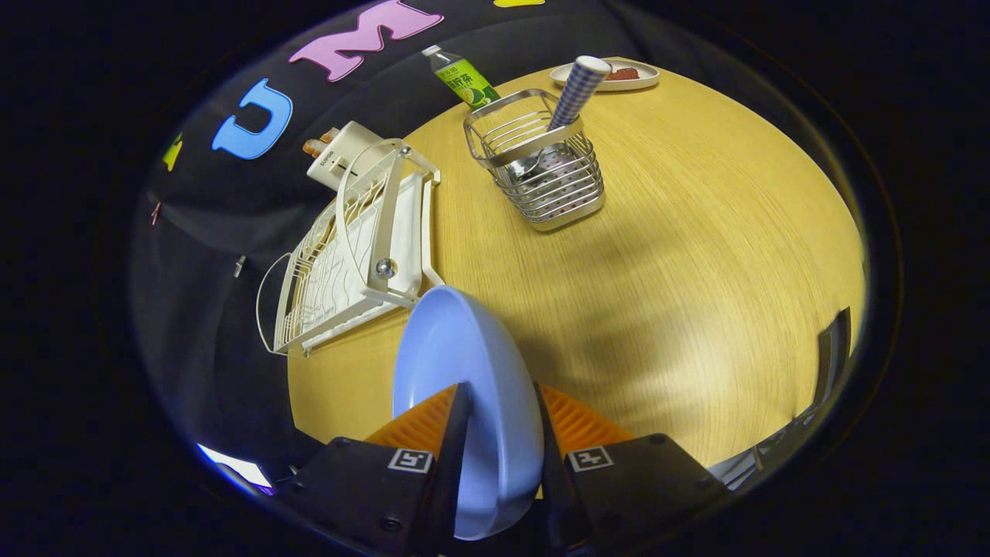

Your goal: Take the plate from the dish rack, then take the spoon from the basket and place it into the plate.

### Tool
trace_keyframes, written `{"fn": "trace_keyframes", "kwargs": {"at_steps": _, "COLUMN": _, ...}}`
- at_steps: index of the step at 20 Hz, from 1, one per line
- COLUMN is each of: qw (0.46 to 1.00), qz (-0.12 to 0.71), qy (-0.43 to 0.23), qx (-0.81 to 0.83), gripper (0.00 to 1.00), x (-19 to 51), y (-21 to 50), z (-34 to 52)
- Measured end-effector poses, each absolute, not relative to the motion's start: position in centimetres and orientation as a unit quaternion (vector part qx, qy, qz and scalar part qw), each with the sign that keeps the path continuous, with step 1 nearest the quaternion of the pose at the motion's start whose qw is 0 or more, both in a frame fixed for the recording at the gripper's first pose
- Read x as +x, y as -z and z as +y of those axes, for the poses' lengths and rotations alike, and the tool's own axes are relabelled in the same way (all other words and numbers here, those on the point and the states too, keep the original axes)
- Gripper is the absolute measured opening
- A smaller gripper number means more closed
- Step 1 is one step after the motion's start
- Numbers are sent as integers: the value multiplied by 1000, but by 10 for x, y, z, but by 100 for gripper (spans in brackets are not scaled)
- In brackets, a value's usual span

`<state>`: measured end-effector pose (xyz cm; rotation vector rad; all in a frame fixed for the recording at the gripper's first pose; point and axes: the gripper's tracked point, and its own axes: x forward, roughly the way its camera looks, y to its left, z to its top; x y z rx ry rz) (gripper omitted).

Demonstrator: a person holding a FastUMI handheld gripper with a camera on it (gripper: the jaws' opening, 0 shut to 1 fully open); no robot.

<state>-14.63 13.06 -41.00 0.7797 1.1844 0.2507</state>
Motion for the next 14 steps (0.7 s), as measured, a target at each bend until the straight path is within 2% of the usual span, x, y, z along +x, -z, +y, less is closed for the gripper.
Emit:
{"fn": "trace_keyframes", "kwargs": {"at_steps": 2, "qw": 758, "qz": 548, "qy": -104, "qx": 337, "gripper": 52, "x": -146, "y": 419, "z": 126}}
{"fn": "trace_keyframes", "kwargs": {"at_steps": 3, "qw": 762, "qz": 551, "qy": -100, "qx": 325, "gripper": 59, "x": -147, "y": 422, "z": 123}}
{"fn": "trace_keyframes", "kwargs": {"at_steps": 6, "qw": 780, "qz": 547, "qy": -99, "qx": 287, "gripper": 68, "x": -144, "y": 422, "z": 112}}
{"fn": "trace_keyframes", "kwargs": {"at_steps": 7, "qw": 787, "qz": 543, "qy": -102, "qx": 275, "gripper": 80, "x": -141, "y": 421, "z": 108}}
{"fn": "trace_keyframes", "kwargs": {"at_steps": 9, "qw": 801, "qz": 533, "qy": -103, "qx": 252, "gripper": 98, "x": -136, "y": 416, "z": 96}}
{"fn": "trace_keyframes", "kwargs": {"at_steps": 14, "qw": 848, "qz": 469, "qy": -115, "qx": 219, "gripper": 100, "x": -116, "y": 361, "z": 61}}
